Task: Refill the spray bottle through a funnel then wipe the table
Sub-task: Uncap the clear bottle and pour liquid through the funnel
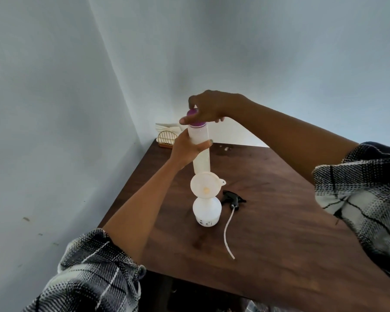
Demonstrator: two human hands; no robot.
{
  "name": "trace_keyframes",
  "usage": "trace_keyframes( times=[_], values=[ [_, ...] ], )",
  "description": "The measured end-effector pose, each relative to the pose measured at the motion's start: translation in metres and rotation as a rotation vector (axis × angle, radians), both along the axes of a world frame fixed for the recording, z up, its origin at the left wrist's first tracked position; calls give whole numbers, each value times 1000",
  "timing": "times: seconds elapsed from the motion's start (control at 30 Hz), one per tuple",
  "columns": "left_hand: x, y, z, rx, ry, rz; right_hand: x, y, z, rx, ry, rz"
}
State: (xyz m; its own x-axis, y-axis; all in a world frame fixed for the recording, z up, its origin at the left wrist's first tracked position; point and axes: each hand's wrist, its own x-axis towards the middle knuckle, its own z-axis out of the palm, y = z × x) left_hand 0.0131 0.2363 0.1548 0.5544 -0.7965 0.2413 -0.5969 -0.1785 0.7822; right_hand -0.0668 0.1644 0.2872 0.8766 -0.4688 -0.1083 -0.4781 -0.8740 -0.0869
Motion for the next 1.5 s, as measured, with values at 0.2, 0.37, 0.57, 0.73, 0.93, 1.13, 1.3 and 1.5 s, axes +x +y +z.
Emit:
trace_keyframes(
  times=[0.2, 0.37, 0.57, 0.73, 0.93, 1.13, 1.3, 1.5],
  values=[
    [8, 2, 13, 36, -27, -11, 0, 3, 27, 158, 97, 170],
    [16, 2, 31, 25, -28, -12, 8, 12, 38, 48, -7, 2],
    [19, 0, 42, 46, -63, -53, 9, 8, 67, 119, 121, 90],
    [18, -1, 48, 27, -31, -52, 8, 9, 70, 61, 61, 25],
    [17, -2, 54, 34, -50, -108, 5, 0, 71, 90, 71, 176],
    [17, -6, 59, 7, -22, -145, 9, -3, 60, -30, -47, 19],
    [20, -11, 55, 48, -62, -165, 9, -13, 63, 42, 19, 132],
    [24, -14, 49, 42, -13, -183, 1, -28, 79, 158, -209, 225]
  ],
)
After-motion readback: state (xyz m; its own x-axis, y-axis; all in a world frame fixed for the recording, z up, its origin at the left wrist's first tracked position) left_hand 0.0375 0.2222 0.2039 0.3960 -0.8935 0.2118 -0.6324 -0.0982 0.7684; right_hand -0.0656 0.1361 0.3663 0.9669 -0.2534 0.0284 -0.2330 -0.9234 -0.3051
